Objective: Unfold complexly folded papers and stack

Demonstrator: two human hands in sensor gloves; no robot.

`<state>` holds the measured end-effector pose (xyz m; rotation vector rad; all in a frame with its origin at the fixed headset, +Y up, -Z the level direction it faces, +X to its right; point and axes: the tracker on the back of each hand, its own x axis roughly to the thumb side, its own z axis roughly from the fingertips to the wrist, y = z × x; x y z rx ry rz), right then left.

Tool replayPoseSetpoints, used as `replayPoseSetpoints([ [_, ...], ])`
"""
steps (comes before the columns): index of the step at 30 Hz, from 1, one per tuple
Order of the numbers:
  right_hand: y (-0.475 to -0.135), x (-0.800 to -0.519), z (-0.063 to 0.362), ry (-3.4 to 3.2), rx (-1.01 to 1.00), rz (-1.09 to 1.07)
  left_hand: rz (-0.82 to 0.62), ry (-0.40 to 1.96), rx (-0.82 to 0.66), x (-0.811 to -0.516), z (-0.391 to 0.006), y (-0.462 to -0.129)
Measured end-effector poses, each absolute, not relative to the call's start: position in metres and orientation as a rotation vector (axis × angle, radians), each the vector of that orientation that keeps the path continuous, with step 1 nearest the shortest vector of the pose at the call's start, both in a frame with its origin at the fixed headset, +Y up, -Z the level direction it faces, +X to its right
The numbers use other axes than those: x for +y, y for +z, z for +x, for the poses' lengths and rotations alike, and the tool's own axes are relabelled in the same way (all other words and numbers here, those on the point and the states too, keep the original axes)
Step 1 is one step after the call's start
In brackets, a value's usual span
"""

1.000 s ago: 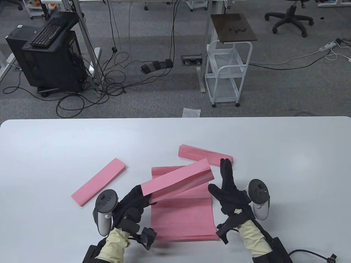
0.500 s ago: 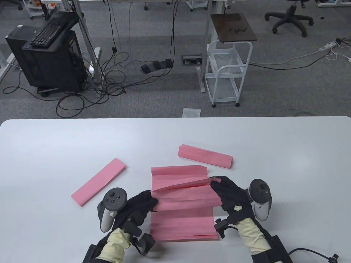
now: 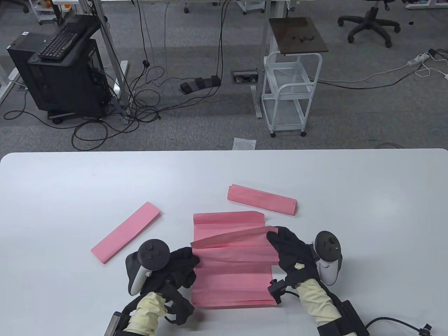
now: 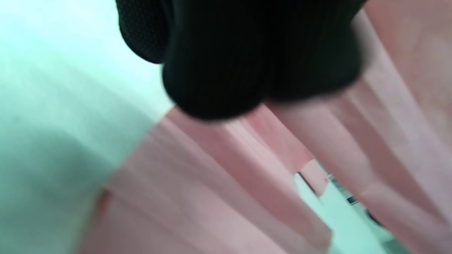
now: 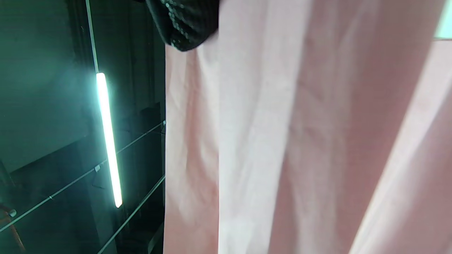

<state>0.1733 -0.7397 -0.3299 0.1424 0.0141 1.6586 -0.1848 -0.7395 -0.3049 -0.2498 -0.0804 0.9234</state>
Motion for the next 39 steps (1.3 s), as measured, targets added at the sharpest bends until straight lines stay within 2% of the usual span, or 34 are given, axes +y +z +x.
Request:
replayPoseSetpoints([
  [3,-0.330,-0.742,0.173,1.649,0.003,0.142,-0.355,1.137,-0.099,-0.746,-0.183,-0.303],
  [6,-0.329,-0.743,0.172,1.630,0.009,0.152,-0.373,1.239,-0.095,-0.751,-0.182,-0.301],
  [14,-0.331,-0.746,0.166,1.626,0.052,0.223,-0.408,1.462,0.147,-0.764,-0.182,-0.295],
  [16,-0.334,-0.745,0.167,1.604,0.057,0.206,-0.375,1.468,0.183,-0.766,-0.184,-0.295],
  [21,-0.348,-0.739,0.178,1.593,0.055,0.081,-0.376,1.449,0.080,-0.760,-0.187,-0.294],
  [23,-0.356,-0.738,0.181,1.601,0.085,0.041,-0.365,1.376,-0.014,-0.756,-0.190,-0.290],
  [25,-0.364,-0.737,0.179,1.648,0.140,0.089,-0.346,1.324,-0.143,-0.755,-0.191,-0.284],
  [29,-0.373,-0.735,0.173,1.699,0.197,0.060,-0.235,1.332,-0.200,-0.761,-0.192,-0.278],
  [32,-0.377,-0.733,0.174,1.706,0.213,0.026,-0.219,1.374,-0.243,-0.760,-0.193,-0.281],
  [36,-0.382,-0.731,0.178,1.718,0.244,0.016,-0.186,1.263,-0.303,-0.755,-0.193,-0.281],
  [39,-0.385,-0.729,0.180,1.707,0.257,0.023,-0.166,1.229,-0.279,-0.754,-0.192,-0.280],
])
